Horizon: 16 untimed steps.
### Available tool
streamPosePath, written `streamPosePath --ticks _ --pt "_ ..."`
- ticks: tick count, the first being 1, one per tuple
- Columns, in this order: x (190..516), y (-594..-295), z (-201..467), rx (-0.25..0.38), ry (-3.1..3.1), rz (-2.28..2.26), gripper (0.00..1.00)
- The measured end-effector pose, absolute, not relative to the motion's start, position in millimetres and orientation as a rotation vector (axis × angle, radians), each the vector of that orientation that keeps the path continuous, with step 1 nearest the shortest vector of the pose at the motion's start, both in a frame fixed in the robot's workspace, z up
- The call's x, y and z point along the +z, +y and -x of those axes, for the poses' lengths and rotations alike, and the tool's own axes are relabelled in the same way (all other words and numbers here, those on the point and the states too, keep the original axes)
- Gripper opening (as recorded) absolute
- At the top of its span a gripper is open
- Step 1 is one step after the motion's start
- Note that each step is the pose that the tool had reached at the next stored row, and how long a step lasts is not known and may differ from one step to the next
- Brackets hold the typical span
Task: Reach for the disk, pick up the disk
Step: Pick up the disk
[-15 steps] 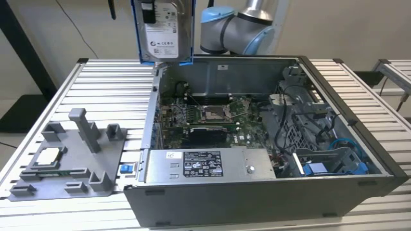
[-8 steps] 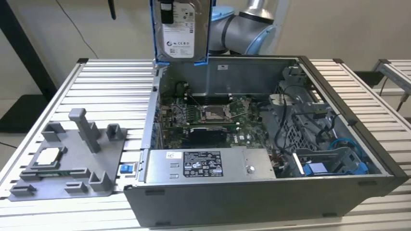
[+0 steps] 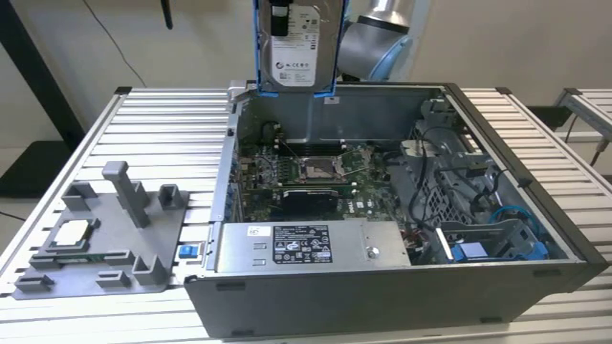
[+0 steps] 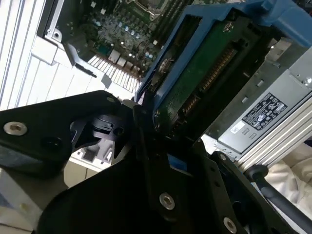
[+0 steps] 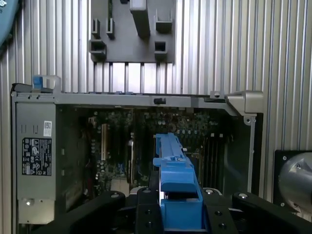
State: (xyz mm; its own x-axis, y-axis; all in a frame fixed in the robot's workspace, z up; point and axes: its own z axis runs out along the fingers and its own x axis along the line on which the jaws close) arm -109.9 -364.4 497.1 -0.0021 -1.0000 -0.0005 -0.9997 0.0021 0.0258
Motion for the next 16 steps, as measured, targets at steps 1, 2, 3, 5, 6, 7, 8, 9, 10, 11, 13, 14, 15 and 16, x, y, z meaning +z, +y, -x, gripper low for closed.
streamPosePath --ticks 1,2,3,5,6,7,8,9,10,11,13,14,15,16 --pt "497.1 -364.3 105.1 -0.029 -2.211 -2.206 0.0" --pt "497.0 -364.3 100.6 -0.029 -2.211 -2.207 0.0" --pt "497.0 -364.3 96.3 -0.029 -2.211 -2.207 0.0" --pt "496.8 -364.3 87.0 -0.029 -2.211 -2.207 0.0" --pt "496.7 -364.3 82.3 -0.029 -2.211 -2.207 0.0" --pt "496.6 -364.3 77.9 -0.029 -2.211 -2.207 0.0" --pt "496.5 -364.3 73.2 -0.029 -2.211 -2.207 0.0" --pt "496.4 -364.3 68.7 -0.029 -2.211 -2.207 0.0" --pt "496.3 -364.4 64.3 -0.029 -2.211 -2.207 0.0" --pt "496.2 -364.4 59.8 -0.029 -2.211 -2.207 0.0" --pt "495.9 -364.4 50.9 -0.029 -2.211 -2.207 0.0" --pt "495.8 -364.4 46.9 -0.029 -2.211 -2.207 0.0" --pt "495.7 -364.4 42.7 -0.029 -2.211 -2.207 0.0" --pt "495.6 -364.4 38.7 -0.029 -2.211 -2.207 0.0"
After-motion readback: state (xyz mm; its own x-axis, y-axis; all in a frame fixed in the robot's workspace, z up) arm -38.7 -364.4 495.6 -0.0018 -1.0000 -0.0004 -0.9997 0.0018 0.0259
